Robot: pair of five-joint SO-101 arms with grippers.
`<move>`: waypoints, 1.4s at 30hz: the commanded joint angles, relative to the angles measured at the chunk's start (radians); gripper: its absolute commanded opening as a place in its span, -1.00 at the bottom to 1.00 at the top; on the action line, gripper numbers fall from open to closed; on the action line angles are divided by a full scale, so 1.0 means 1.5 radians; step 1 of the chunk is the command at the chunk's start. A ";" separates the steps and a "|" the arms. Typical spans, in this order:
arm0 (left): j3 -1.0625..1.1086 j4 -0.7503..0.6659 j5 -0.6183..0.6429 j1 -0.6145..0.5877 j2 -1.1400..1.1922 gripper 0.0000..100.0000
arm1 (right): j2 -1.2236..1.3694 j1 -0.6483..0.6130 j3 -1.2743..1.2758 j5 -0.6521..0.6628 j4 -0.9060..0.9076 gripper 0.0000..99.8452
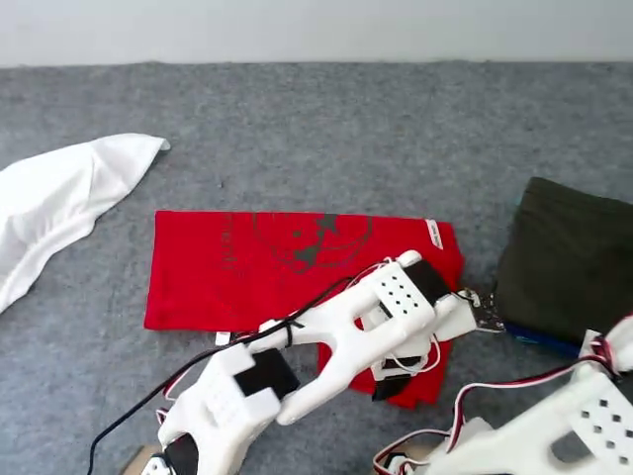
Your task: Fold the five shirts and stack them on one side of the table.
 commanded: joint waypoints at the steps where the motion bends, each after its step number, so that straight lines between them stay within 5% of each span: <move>1: -0.029 -0.017 0.010 0.005 0.034 -0.53 | -0.011 0.007 -0.029 0.003 0.026 -0.97; 12: -0.030 -0.090 0.035 0.006 0.059 -0.98 | -0.011 0.007 -0.029 0.002 0.026 -0.97; 26: -0.029 -0.094 0.036 -0.085 -0.114 -0.97 | -0.011 0.004 -0.029 0.002 0.026 -0.97; 36: -0.029 -0.191 0.036 -0.160 -0.115 -0.95 | -0.011 0.004 -0.029 0.007 0.026 -0.97; 42: -0.028 -0.223 0.043 -0.213 -0.095 -0.59 | -0.015 0.004 -0.029 0.007 0.026 -0.97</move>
